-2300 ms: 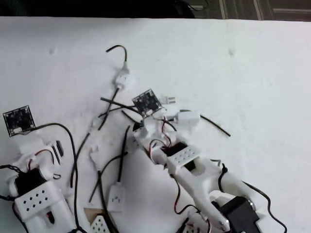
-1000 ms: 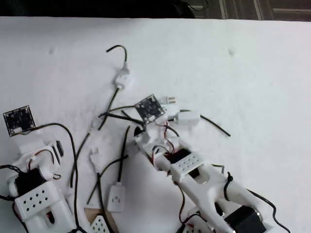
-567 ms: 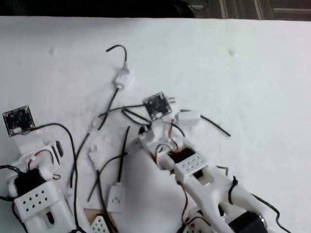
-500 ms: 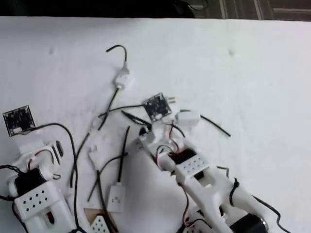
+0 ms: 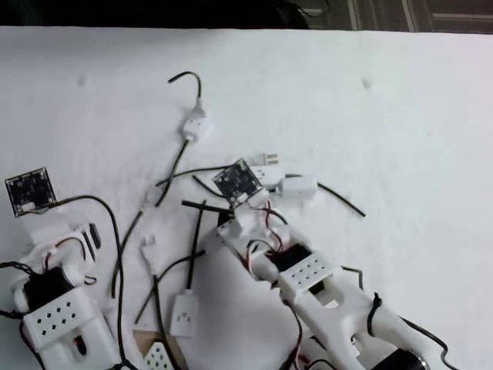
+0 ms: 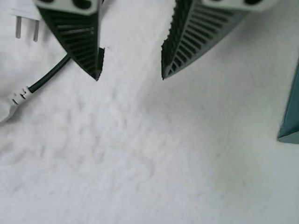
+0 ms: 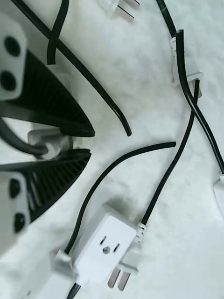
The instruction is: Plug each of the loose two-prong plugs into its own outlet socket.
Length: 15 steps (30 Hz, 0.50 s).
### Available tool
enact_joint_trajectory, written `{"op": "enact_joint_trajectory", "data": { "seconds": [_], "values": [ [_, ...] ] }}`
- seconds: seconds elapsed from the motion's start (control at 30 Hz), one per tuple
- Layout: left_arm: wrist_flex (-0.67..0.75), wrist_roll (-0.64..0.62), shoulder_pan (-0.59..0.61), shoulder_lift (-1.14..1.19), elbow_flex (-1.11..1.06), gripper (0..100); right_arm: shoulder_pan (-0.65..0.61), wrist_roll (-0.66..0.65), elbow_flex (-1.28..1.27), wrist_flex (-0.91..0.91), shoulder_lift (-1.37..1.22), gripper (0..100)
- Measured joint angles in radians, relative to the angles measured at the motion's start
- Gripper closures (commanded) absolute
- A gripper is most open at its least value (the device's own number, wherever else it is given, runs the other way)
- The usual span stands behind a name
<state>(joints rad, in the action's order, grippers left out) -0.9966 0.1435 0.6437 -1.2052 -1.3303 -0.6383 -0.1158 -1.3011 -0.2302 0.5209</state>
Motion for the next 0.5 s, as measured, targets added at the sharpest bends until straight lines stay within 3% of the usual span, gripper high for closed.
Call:
{"op": "enact_joint_trajectory", "data": {
  "seconds": [0.5],
  "values": [
    [0.000, 0.000, 0.000, 0.000, 0.000, 79, -0.034, 0.009, 0.152, -0.209, -0.112, 98.2]
  ]
}}
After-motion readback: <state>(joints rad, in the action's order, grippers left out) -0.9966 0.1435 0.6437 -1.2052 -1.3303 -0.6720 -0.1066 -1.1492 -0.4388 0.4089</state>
